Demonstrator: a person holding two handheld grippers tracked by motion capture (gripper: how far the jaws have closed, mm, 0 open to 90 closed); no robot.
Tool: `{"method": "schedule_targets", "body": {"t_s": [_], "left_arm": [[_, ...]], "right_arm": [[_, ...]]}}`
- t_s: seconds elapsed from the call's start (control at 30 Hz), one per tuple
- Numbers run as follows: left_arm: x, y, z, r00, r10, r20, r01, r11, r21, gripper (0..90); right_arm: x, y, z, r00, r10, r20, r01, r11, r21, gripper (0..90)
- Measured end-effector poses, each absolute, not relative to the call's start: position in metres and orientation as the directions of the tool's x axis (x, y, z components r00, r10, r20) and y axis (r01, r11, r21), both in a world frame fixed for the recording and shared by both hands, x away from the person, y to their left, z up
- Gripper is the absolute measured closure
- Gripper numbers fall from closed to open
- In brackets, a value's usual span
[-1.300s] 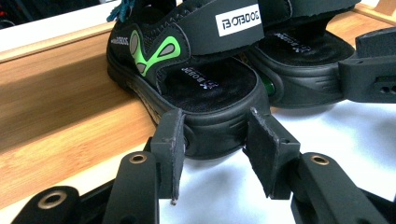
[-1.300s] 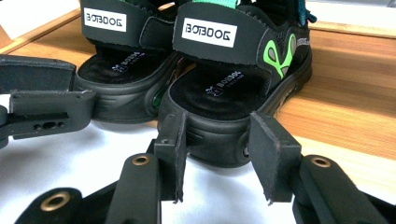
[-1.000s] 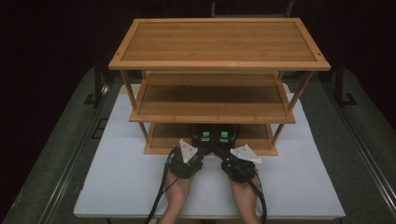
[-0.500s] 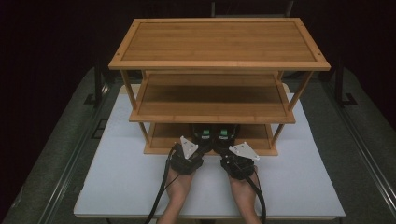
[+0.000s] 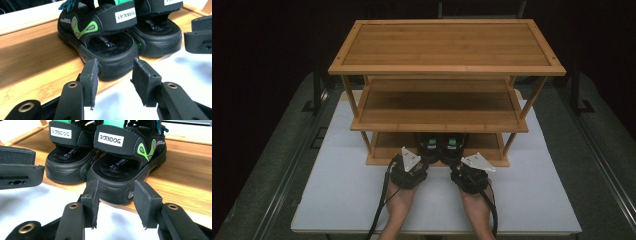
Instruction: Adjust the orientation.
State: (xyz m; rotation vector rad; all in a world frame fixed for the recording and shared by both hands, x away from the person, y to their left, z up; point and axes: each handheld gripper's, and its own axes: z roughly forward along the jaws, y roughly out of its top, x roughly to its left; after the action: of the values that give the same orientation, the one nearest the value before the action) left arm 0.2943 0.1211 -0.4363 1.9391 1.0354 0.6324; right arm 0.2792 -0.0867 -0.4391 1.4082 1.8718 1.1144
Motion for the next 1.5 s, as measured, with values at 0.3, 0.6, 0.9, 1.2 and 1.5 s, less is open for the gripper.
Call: {"method": "schedule_targets", "body": {"t_s": [0.3, 0.6, 0.9, 1.2, 1.5], "left_arm": [[0.284, 0.129, -0.436, 0.563, 0.827, 0.015, 0.442, -0.316, 0.840, 53.6], [0.276, 0.134, -0.435, 0.593, 0.805, -0.020, 0.458, -0.316, 0.831, 50.4], [0.273, 0.141, -0.432, 0.608, 0.792, -0.055, 0.467, -0.300, 0.832, 49.3], [0.270, 0.148, -0.432, 0.618, 0.783, -0.070, 0.486, -0.310, 0.817, 47.1], [0.270, 0.155, -0.430, 0.618, 0.783, -0.079, 0.487, -0.302, 0.820, 44.8]], "right_arm": [[0.269, -0.090, -0.436, -0.358, 0.932, 0.062, 0.513, 0.141, 0.847, 54.0], [0.264, -0.100, -0.435, -0.389, 0.914, 0.114, 0.536, 0.124, 0.835, 52.6], [0.260, -0.109, -0.434, -0.413, 0.902, 0.125, 0.543, 0.134, 0.829, 51.6], [0.255, -0.122, -0.435, -0.416, 0.900, 0.130, 0.552, 0.136, 0.823, 50.7], [0.252, -0.137, -0.438, -0.401, 0.904, 0.149, 0.566, 0.116, 0.817, 49.5]]}}
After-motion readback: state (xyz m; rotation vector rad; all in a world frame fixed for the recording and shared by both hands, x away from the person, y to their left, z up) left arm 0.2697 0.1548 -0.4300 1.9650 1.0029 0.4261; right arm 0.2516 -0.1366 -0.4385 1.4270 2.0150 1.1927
